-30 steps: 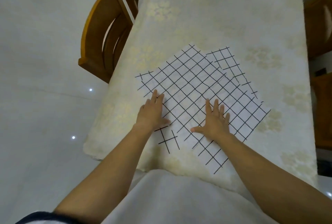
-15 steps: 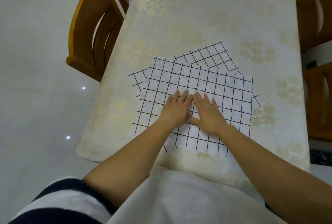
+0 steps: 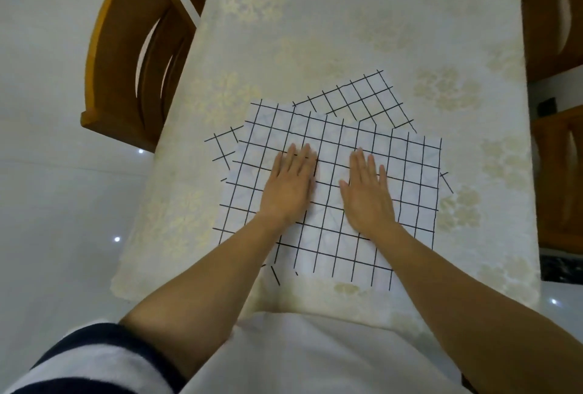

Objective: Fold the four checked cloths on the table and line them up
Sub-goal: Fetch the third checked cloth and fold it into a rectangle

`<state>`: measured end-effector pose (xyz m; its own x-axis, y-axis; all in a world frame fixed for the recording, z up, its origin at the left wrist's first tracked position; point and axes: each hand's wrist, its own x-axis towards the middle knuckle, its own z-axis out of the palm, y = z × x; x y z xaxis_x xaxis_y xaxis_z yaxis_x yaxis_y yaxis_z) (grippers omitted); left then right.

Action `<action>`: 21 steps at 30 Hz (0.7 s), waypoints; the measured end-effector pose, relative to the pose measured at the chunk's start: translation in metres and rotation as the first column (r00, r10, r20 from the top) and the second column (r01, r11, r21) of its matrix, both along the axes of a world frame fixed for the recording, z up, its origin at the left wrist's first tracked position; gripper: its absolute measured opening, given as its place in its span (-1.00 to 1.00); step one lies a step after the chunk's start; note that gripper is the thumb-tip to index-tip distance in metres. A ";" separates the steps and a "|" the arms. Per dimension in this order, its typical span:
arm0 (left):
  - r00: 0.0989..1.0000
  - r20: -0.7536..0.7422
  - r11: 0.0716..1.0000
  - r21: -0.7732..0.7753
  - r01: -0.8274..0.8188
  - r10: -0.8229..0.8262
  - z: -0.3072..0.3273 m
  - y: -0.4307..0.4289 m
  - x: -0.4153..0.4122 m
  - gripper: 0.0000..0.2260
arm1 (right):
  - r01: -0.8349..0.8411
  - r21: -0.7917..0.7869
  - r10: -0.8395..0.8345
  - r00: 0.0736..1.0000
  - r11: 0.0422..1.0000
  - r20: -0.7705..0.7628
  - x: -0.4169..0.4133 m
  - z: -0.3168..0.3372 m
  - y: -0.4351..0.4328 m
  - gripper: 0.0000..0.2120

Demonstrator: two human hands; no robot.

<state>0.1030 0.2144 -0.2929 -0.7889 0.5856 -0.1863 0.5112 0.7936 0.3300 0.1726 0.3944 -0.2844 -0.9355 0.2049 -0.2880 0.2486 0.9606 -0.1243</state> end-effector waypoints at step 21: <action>0.990 0.027 0.982 -0.130 -0.137 0.142 -0.012 0.010 -0.113 -0.41 | 0.123 0.067 -0.122 0.992 0.990 -0.027 -0.063 -0.026 0.100 -0.32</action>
